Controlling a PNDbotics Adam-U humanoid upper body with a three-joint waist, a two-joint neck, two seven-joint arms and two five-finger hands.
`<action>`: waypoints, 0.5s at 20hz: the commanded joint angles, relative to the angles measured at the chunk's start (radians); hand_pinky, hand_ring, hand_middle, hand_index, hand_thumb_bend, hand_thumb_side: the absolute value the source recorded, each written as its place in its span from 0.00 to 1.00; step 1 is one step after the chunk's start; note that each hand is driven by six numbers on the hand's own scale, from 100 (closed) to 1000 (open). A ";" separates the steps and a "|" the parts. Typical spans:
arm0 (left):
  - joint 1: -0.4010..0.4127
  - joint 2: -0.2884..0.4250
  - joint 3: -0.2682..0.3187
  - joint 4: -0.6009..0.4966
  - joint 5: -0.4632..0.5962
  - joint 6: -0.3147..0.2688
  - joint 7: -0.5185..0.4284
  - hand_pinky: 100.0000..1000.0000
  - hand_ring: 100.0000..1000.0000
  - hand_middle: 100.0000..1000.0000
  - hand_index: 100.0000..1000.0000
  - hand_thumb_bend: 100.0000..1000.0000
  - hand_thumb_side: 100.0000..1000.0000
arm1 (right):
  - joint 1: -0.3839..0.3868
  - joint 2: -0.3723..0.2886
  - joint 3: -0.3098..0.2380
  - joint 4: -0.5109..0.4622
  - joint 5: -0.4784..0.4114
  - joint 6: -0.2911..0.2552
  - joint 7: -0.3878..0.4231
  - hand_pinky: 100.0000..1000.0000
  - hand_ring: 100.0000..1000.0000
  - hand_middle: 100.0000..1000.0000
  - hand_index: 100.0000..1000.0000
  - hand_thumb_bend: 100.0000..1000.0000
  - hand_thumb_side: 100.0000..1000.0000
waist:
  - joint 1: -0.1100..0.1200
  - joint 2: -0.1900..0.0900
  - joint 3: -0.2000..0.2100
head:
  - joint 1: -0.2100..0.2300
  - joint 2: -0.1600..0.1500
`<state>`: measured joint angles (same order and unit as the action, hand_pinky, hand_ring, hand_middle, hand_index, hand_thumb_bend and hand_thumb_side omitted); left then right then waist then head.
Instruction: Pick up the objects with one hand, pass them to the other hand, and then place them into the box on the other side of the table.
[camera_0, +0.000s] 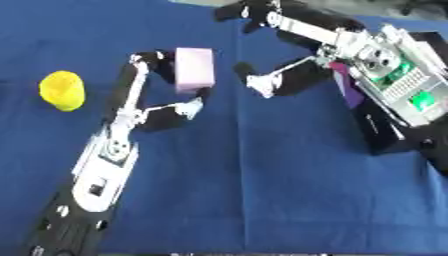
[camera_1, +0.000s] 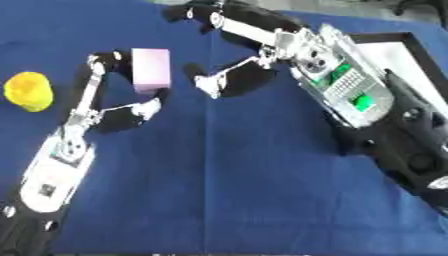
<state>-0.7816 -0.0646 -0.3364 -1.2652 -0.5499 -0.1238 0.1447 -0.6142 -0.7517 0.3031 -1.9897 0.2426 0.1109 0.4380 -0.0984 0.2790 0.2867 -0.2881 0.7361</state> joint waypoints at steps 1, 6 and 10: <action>-0.025 -0.019 0.004 -0.012 -0.013 -0.007 0.002 0.73 0.42 0.33 0.43 0.00 0.24 | -0.020 -0.030 -0.016 -0.010 0.000 -0.004 0.005 0.86 1.00 0.93 1.00 0.00 0.12 | -0.007 0.000 0.002 | -0.010 -0.008; -0.035 -0.033 0.011 0.019 -0.030 -0.006 0.008 0.73 0.42 0.33 0.43 0.00 0.24 | -0.032 -0.034 -0.013 -0.010 -0.032 -0.009 0.020 0.86 1.00 0.94 1.00 0.00 0.12 | -0.008 0.005 0.010 | -0.020 -0.006; -0.044 -0.043 0.016 0.043 -0.040 -0.008 0.015 0.73 0.41 0.33 0.43 0.00 0.24 | -0.034 -0.036 -0.021 -0.010 -0.037 -0.005 0.032 0.86 1.00 0.93 1.00 0.00 0.12 | -0.010 0.008 0.011 | -0.024 -0.006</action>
<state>-0.8048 -0.0975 -0.3276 -1.2155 -0.5842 -0.1300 0.1537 -0.6338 -0.7537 0.2999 -1.9897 0.2127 0.1058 0.4665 -0.0984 0.2896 0.2981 -0.3094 0.7361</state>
